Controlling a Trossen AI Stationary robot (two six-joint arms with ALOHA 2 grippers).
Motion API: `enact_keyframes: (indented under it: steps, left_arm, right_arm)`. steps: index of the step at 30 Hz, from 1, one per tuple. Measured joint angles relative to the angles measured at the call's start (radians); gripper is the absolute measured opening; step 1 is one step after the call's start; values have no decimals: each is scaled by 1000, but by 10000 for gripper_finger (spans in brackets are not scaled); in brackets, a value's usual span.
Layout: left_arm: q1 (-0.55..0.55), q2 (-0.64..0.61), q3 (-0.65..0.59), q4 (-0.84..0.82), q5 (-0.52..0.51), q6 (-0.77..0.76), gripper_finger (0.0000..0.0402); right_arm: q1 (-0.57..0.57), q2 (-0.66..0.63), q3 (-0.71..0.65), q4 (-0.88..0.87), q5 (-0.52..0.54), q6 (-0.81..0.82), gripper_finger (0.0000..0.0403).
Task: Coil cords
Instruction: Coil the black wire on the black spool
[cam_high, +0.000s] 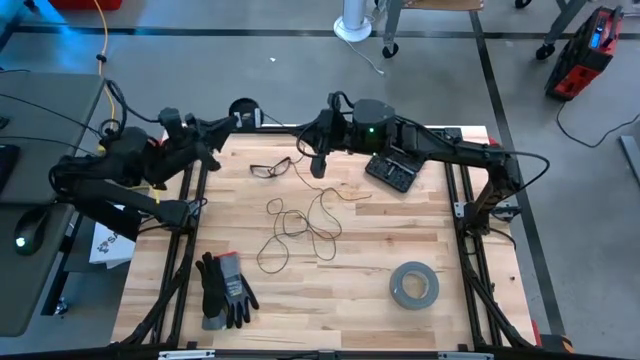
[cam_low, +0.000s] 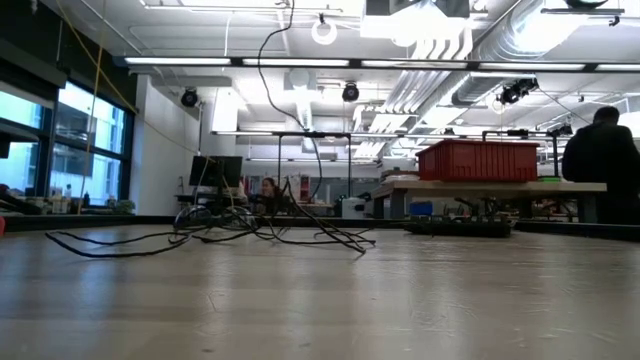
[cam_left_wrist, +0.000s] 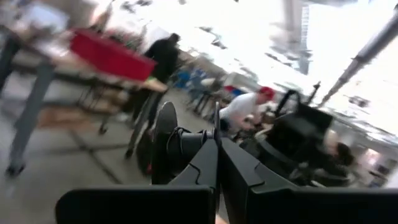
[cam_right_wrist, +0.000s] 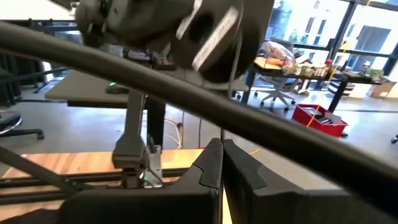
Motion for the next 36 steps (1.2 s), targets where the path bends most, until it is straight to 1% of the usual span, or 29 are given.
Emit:
enact_keyframes:
  steps: [3,6,8,10,13,17,21,25,28,31,36]
  left_arm:
    - [7,23,0,100,125,78,0]
    - [7,30,0,166,266,92,0]
    - [7,32,0,191,326,86,0]
    - [8,33,0,207,357,85,0]
    - [8,31,0,238,374,87,0]
    - [7,40,1,266,389,95,1]
    - [7,56,0,283,417,103,1]
    - [7,58,1,294,420,129,1]
    - [8,65,1,325,404,120,1]
    - [9,67,1,351,403,113,1]
    - [9,82,1,353,414,102,1]
  right_arm:
    - [12,0,0,-10,0,-5,0]
    - [21,0,0,-11,4,-1,0]
    - [27,0,0,-11,-5,9,0]
    - [32,-1,1,-16,-37,48,4]
    - [37,-1,0,-57,-71,104,26]
    - [37,0,0,-101,-72,120,70]
    - [37,0,0,-124,-74,159,98]
    - [37,0,0,-118,-116,209,109]
    - [37,2,0,-132,-120,208,110]
    - [37,8,0,-128,-158,233,110]
    - [35,13,0,-122,-154,212,110]
